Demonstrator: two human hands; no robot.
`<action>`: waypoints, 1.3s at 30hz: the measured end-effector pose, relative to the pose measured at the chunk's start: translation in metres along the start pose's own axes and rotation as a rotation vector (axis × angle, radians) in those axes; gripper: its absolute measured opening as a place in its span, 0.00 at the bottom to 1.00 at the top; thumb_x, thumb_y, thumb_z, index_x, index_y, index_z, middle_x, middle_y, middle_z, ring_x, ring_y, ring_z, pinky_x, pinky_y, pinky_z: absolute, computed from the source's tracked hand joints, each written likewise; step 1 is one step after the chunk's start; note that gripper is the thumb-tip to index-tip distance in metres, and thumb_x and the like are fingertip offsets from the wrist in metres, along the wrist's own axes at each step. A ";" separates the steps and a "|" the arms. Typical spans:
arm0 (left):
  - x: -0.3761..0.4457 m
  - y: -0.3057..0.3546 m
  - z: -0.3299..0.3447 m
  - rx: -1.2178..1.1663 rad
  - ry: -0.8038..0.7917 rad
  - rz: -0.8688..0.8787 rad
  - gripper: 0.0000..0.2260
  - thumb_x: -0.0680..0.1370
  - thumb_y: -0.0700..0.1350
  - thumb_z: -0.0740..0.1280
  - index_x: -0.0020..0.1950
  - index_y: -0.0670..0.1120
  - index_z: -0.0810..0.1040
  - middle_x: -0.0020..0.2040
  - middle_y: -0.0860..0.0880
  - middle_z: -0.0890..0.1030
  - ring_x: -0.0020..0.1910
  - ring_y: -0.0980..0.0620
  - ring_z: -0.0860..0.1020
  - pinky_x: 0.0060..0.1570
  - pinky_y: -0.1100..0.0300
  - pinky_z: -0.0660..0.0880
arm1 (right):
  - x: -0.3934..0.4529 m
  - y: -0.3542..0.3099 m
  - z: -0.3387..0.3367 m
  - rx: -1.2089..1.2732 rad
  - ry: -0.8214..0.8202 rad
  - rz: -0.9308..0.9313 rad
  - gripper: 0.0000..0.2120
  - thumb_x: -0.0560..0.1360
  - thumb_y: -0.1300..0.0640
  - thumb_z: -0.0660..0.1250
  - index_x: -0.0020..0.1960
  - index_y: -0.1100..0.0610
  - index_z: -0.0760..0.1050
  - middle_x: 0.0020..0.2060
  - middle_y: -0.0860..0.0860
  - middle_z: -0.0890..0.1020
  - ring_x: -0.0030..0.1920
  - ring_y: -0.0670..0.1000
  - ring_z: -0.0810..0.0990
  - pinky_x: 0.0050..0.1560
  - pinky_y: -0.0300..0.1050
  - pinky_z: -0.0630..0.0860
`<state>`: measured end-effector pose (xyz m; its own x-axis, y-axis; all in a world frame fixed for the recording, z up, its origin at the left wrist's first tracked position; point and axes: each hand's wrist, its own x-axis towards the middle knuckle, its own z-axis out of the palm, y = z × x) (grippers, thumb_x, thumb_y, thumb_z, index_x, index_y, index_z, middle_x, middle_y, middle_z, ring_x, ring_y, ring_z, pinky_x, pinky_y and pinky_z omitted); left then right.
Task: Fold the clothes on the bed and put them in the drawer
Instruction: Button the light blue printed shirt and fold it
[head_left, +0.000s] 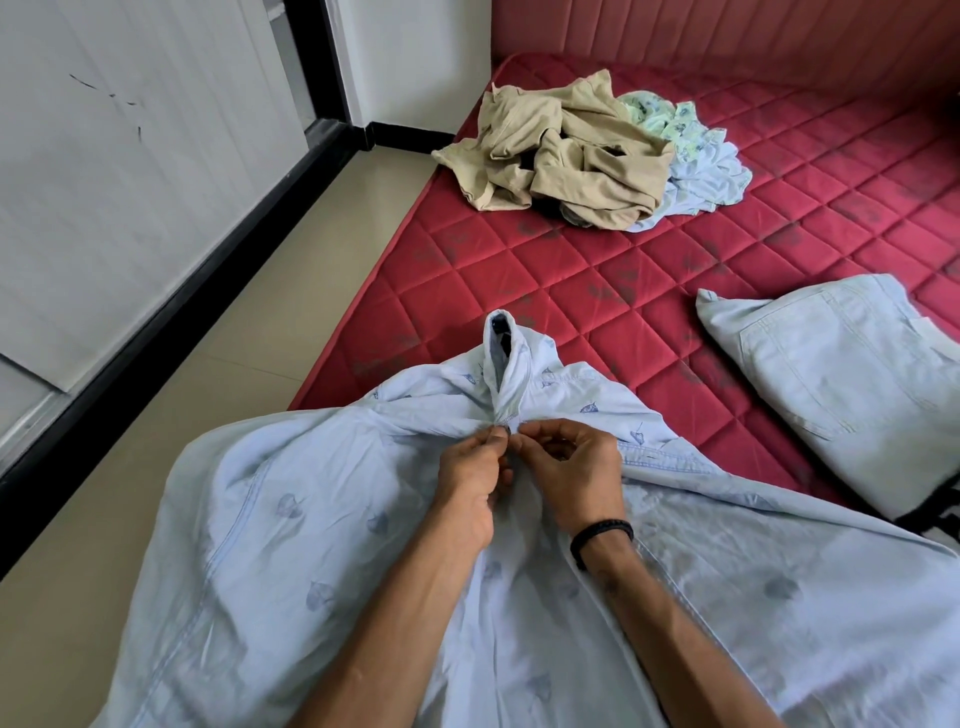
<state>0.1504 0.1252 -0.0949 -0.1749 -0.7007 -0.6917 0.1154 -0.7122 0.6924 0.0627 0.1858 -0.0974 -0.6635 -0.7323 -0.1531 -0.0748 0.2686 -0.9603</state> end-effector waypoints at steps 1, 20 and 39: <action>0.000 0.001 -0.001 -0.008 -0.018 -0.003 0.11 0.82 0.41 0.68 0.40 0.47 0.82 0.31 0.52 0.77 0.28 0.56 0.72 0.31 0.63 0.70 | 0.001 0.000 0.000 0.008 -0.003 -0.005 0.04 0.71 0.59 0.80 0.43 0.55 0.86 0.36 0.47 0.87 0.39 0.45 0.86 0.45 0.39 0.82; 0.004 -0.001 -0.006 0.014 -0.077 0.115 0.06 0.78 0.38 0.74 0.53 0.41 0.87 0.40 0.46 0.83 0.33 0.55 0.75 0.33 0.64 0.75 | 0.004 0.001 -0.001 -0.143 -0.004 -0.087 0.02 0.76 0.56 0.75 0.46 0.50 0.86 0.39 0.42 0.87 0.42 0.39 0.85 0.49 0.38 0.81; 0.018 -0.015 -0.005 0.281 -0.026 0.359 0.07 0.80 0.37 0.70 0.49 0.45 0.87 0.36 0.53 0.85 0.30 0.62 0.76 0.39 0.65 0.75 | 0.023 0.019 0.000 -0.015 -0.062 0.161 0.10 0.77 0.58 0.72 0.38 0.58 0.78 0.33 0.56 0.85 0.33 0.54 0.82 0.45 0.58 0.83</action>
<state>0.1505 0.1225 -0.1186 -0.1968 -0.8975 -0.3946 -0.0957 -0.3830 0.9188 0.0458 0.1739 -0.1191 -0.6208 -0.7159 -0.3196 0.0175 0.3949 -0.9186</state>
